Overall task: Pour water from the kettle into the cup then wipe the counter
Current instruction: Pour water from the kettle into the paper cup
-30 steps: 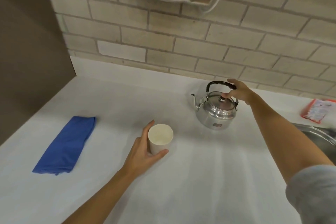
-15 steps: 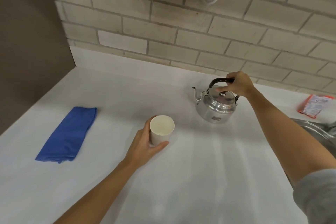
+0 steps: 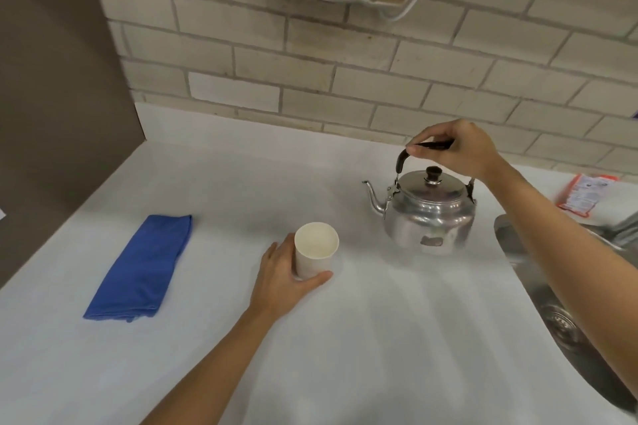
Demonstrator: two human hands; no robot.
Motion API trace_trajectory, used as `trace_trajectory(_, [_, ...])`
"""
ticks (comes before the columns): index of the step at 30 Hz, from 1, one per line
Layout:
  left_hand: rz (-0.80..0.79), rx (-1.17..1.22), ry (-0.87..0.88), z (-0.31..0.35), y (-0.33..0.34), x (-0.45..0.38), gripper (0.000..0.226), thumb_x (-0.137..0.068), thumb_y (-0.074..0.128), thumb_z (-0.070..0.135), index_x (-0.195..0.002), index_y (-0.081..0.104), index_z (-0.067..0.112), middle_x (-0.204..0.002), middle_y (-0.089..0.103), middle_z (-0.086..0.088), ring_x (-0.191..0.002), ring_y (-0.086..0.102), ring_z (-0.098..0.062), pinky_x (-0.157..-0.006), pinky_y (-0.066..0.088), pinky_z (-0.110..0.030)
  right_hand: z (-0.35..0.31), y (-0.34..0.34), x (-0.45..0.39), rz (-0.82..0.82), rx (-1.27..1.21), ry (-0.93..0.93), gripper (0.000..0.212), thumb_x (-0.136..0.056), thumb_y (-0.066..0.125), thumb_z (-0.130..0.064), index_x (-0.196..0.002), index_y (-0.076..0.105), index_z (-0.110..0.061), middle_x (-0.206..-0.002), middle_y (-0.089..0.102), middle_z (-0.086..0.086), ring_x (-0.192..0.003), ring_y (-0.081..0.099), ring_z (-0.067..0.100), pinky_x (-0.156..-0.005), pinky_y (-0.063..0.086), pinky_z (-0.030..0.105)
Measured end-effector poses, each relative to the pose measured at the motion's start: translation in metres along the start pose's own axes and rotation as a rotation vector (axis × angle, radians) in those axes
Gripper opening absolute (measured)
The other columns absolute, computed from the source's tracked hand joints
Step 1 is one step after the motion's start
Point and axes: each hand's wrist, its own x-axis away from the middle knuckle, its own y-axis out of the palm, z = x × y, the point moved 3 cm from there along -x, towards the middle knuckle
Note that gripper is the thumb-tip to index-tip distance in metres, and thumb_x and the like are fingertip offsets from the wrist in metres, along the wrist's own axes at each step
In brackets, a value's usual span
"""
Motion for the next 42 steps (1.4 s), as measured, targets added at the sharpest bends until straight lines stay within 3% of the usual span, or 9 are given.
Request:
trace_trajectory(3, [0.002, -0.039, 0.047, 0.001, 0.001, -0.002, 0.076, -0.063, 0.073, 0.07, -0.125, 0.047, 0.033, -0.118, 0.062, 0.02, -0.113, 0.056, -0.002, -0.116, 0.017, -0.026, -0.018, -0.003, 0.011, -0.029, -0.032, -0.053, 0.027, -0.066, 0.067, -0.076, -0.08, 0.074, -0.053, -0.063, 0.071, -0.002, -0.055, 0.053, 0.013, -0.066, 0.042, 0.029])
trace_trajectory(6, [-0.021, -0.053, 0.043, 0.0, 0.002, -0.003, 0.075, -0.065, 0.071, 0.07, -0.125, 0.046, 0.035, -0.123, 0.063, 0.014, -0.122, 0.053, -0.004, -0.117, 0.01, -0.024, -0.037, -0.005, 0.021, -0.059, -0.012, -0.095, 0.035, -0.066, 0.067, -0.077, -0.084, 0.077, -0.049, -0.066, 0.072, 0.007, -0.061, 0.062, 0.023, -0.068, 0.048, 0.033])
trace_trajectory(10, [-0.029, -0.066, 0.056, 0.0, 0.002, -0.004, 0.078, -0.065, 0.071, 0.069, -0.128, 0.051, 0.027, -0.128, 0.062, 0.011, -0.127, 0.051, -0.006, -0.12, 0.012, -0.03, -0.058, -0.004, 0.032, -0.1, 0.027, -0.12, 0.029, -0.067, 0.071, -0.072, -0.085, 0.077, -0.05, -0.071, 0.076, -0.004, -0.07, 0.068, 0.021, -0.075, 0.054, 0.043])
trace_trajectory(14, [-0.026, -0.066, 0.056, 0.001, 0.0, -0.003, 0.078, -0.066, 0.072, 0.069, -0.128, 0.053, 0.027, -0.131, 0.061, 0.011, -0.128, 0.05, -0.006, -0.119, 0.011, -0.028, -0.072, -0.001, 0.037, -0.127, 0.063, -0.122, 0.014, -0.069, 0.078, -0.06, -0.082, 0.075, -0.054, -0.074, 0.073, -0.028, -0.077, 0.068, 0.003, -0.075, 0.054, 0.036])
trace_trajectory(19, [-0.038, -0.086, 0.05, 0.001, 0.0, -0.003, 0.077, -0.068, 0.073, 0.066, -0.128, 0.056, 0.021, -0.135, 0.061, 0.004, -0.133, 0.048, -0.012, -0.121, 0.014, -0.036, -0.087, 0.005, 0.038, -0.17, 0.119, -0.146, 0.019, -0.066, 0.074, -0.065, -0.081, 0.075, -0.054, -0.073, 0.067, -0.04, -0.082, 0.062, -0.012, -0.066, 0.042, 0.022])
trace_trajectory(24, [-0.051, -0.089, 0.042, 0.001, 0.0, -0.003, 0.074, -0.069, 0.073, 0.064, -0.127, 0.057, 0.021, -0.133, 0.061, 0.005, -0.134, 0.047, -0.013, -0.121, 0.014, -0.04, -0.099, 0.008, 0.039, -0.193, 0.187, -0.178, 0.026, -0.066, 0.073, -0.069, -0.085, 0.076, -0.052, -0.076, 0.074, -0.025, -0.08, 0.066, 0.004, -0.073, 0.052, 0.03])
trace_trajectory(32, [-0.057, -0.108, 0.048, 0.002, 0.0, -0.004, 0.077, -0.071, 0.073, 0.063, -0.132, 0.054, 0.019, -0.135, 0.06, 0.002, -0.136, 0.045, -0.015, -0.121, 0.014, -0.041, -0.111, 0.012, 0.042, -0.21, 0.232, -0.224, 0.023, -0.069, 0.073, -0.068, -0.085, 0.076, -0.052, -0.072, 0.072, -0.023, -0.075, 0.065, 0.005, -0.069, 0.051, 0.03])
trace_trajectory(37, [-0.121, -0.376, 0.024, -0.003, 0.003, 0.008, 0.096, -0.081, 0.048, 0.075, -0.152, 0.027, 0.013, -0.16, 0.03, -0.004, -0.151, 0.013, -0.015, -0.123, 0.002, -0.039, -0.116, 0.015, 0.045, -0.23, 0.279, -0.263, 0.022, -0.072, 0.068, -0.07, -0.084, 0.074, -0.053, -0.071, 0.072, -0.021, -0.071, 0.063, 0.006, -0.061, 0.048, 0.028])
trace_trajectory(42, [-0.127, -0.573, -0.024, -0.014, 0.004, 0.025, 0.096, -0.085, 0.015, 0.077, -0.156, 0.003, 0.013, -0.166, 0.003, -0.002, -0.152, -0.006, -0.015, -0.121, -0.007, -0.04, -0.122, 0.015, 0.047, -0.236, 0.327, -0.292, 0.021, -0.073, 0.069, -0.068, -0.086, 0.075, -0.052, -0.066, 0.057, -0.047, -0.077, 0.057, -0.012, -0.055, 0.035, 0.022])
